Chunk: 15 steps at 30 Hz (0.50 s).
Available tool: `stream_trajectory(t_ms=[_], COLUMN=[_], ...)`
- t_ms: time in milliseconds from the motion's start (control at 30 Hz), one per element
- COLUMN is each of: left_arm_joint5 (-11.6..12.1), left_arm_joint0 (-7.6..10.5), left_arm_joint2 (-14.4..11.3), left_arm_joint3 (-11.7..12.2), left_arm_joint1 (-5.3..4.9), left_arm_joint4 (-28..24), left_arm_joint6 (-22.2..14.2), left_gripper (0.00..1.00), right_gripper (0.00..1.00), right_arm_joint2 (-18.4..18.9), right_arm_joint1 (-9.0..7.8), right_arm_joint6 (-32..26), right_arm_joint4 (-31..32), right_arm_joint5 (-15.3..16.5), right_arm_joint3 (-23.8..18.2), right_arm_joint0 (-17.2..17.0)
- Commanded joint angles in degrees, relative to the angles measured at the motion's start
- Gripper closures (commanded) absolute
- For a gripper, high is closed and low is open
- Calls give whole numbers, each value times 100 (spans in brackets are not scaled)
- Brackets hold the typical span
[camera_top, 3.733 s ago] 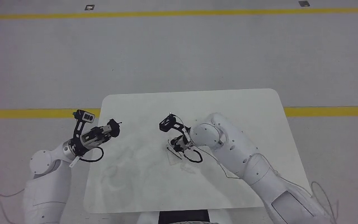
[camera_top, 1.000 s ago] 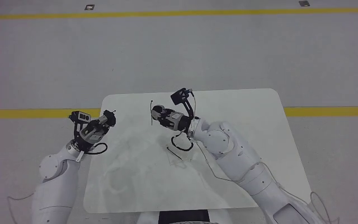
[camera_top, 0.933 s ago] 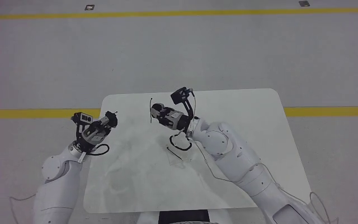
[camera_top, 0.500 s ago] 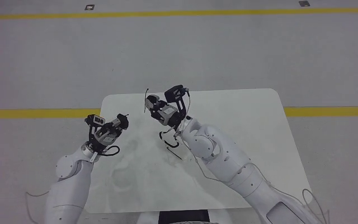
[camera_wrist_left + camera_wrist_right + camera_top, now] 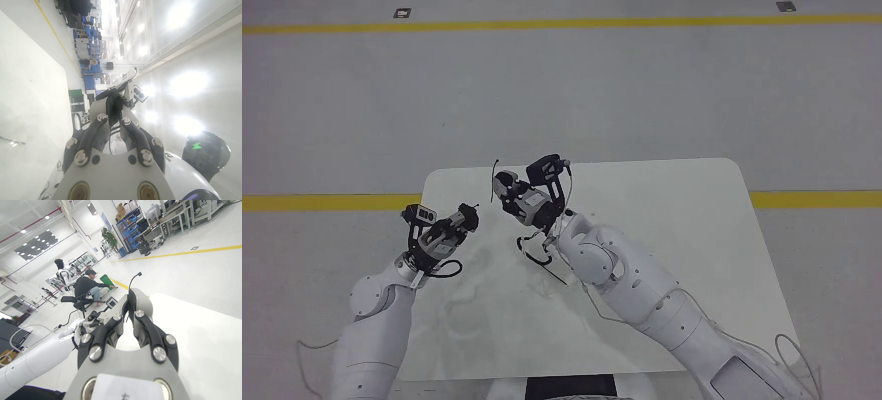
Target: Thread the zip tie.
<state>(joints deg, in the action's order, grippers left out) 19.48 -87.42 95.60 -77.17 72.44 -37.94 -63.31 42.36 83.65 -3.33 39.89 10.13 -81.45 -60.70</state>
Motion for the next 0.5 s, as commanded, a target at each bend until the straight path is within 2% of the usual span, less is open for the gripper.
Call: stream_trajectory(t_ms=[0,100,167,300,467], left_arm_joint5=[0,-9,-59,0,0], left_arm_joint0=[0,-1,-31,-85,-103], left_arm_joint2=[0,-8,-122,-291,-387], left_arm_joint3=[0,-3,-71,-140,-178], left_arm_joint1=[0,1,9,21,20], left_arm_joint4=[0,6,1,-78,-69], left_arm_joint6=[0,32,192,353,450], left_gripper=[100,100,100,100,100], right_gripper=[100,100,100,100,100], right_arm_joint2=[0,2,-30,-126,-211], right_arm_joint1=[0,1,15,68,141], right_arm_joint6=[0,27,79,228,392], right_arm_joint4=[-1,10,126,315,488], right_arm_joint5=[0,-5,-12,-116,-261], right_arm_joint3=[0,-23,-78,-75,-1], right_arm_joint0=[0,-21,-61,-84,-75])
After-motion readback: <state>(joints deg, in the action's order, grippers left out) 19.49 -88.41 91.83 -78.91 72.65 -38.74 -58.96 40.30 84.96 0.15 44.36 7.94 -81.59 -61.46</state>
